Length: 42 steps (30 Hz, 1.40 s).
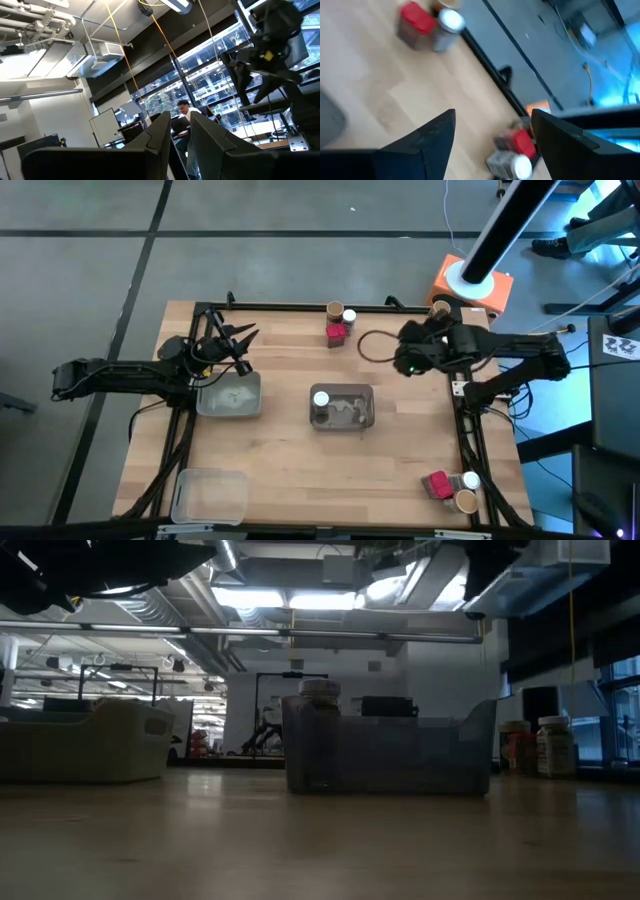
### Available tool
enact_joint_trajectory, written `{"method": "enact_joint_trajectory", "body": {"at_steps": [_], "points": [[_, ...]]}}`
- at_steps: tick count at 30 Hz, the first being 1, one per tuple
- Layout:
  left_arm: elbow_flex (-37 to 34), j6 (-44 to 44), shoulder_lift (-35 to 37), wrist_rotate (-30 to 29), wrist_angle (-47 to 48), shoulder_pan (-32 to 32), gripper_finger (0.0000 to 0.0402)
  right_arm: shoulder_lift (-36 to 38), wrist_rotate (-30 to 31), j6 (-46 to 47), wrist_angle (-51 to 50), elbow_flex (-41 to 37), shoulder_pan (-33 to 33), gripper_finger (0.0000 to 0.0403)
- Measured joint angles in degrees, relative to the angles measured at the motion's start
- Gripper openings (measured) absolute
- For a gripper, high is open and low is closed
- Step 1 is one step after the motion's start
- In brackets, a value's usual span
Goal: Sort spices by type
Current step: Put the top right white seasoning bottle into the black bin
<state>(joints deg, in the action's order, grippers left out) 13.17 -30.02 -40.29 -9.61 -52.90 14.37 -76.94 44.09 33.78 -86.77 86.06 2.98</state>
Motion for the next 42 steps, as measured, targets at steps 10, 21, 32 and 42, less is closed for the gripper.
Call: {"method": "enact_joint_trajectory", "body": {"at_steps": [10,21,32,42], "points": [[0.0,-0.2,0.0,0.0,0.0,0.0,0.0068,1.8,-1.7,5.1,-3.3,-1.3,-13.0,0.0261],[0.0,-0.4,0.0,0.0,-0.2,0.0,0.0068,1.9,-1.6,5.0,-2.8,-1.5,-21.4,0.0261],[0.0,-0.4,0.0,0.0,-0.2,0.0,0.0068,1.9,-3.7,-3.6,0.9,-1.5,-21.4,0.0289],[0.0,-0.1,0.0,0.0,-0.2,0.0,0.0068,1.6,-10.1,-2.2,-2.4,-1.4,-28.2,0.0378]]}}
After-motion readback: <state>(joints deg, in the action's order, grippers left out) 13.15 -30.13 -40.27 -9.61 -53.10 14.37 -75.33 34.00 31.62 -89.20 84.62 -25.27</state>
